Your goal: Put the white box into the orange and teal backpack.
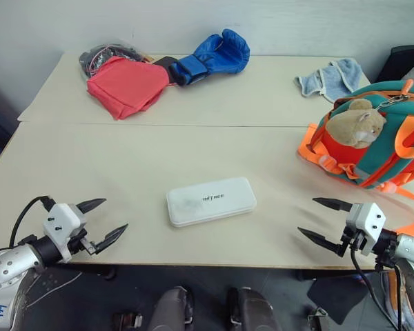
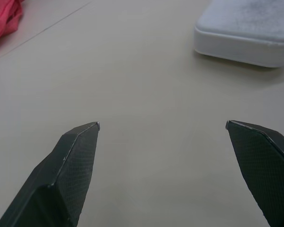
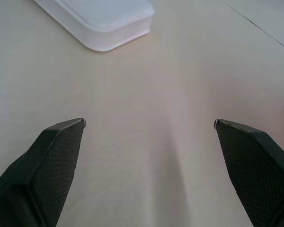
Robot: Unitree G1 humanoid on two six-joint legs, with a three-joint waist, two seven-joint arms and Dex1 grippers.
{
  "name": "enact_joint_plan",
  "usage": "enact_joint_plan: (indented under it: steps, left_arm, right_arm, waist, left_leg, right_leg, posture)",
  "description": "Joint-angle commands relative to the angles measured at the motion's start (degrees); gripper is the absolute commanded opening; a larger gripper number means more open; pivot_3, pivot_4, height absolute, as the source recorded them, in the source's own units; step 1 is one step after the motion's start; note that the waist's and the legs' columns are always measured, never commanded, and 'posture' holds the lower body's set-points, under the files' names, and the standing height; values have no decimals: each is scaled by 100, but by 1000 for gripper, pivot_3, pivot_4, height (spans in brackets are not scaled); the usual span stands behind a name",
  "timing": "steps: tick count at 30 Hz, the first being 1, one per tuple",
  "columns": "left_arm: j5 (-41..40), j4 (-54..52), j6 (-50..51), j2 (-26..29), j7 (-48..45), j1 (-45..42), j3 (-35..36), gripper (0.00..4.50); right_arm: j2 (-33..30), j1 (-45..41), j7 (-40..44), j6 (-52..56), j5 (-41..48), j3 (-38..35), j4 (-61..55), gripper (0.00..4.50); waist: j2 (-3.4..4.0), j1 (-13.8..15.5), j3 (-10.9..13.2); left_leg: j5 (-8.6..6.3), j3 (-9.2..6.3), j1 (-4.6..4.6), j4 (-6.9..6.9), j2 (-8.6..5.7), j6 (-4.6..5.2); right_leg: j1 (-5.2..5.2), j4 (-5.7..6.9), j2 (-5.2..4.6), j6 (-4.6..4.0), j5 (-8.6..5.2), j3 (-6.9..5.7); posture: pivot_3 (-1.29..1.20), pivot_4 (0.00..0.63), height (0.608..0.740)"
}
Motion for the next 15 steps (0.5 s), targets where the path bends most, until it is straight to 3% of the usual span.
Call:
enact_joint_plan:
  steps: [1,7,10,15]
  left_arm:
    - [133,-79,-187,58,-6,-95,-110,4500]
    - [-266,-257,443,144,-130,-199,-140,4500]
    - [-586,-553,979,109,-8,-300,-110,3938]
    - [-76,-782,1108,92,155,-358,-766,2403]
  right_arm:
    - [-11,-118,95,241,284,24,-125,4459]
    - [40,-203,268,391,206,468,-411,4459]
    - [170,-462,96,508,50,763,-484,3880]
    - [351,-1119,-324,696,-642,1381,-216,2137]
  waist:
    - [0,0,0]
    - [0,-6,0]
    - [0,-8,0]
    - [0,-14,0]
  left_leg:
    - [0,0,0,0,0,0]
    - [6,0,0,0,0,10]
    - [3,-1,0,4,0,1]
    - [4,0,1,3,-1,-6]
  right_leg:
    - [0,0,0,0,0,0]
    - [0,0,0,0,0,-1]
    - [0,5,0,0,0,-1]
    - [-1,7,0,0,0,1]
  posture:
    - [0,150,740]
    - [0,150,740]
    - [0,150,740]
    - [0,150,740]
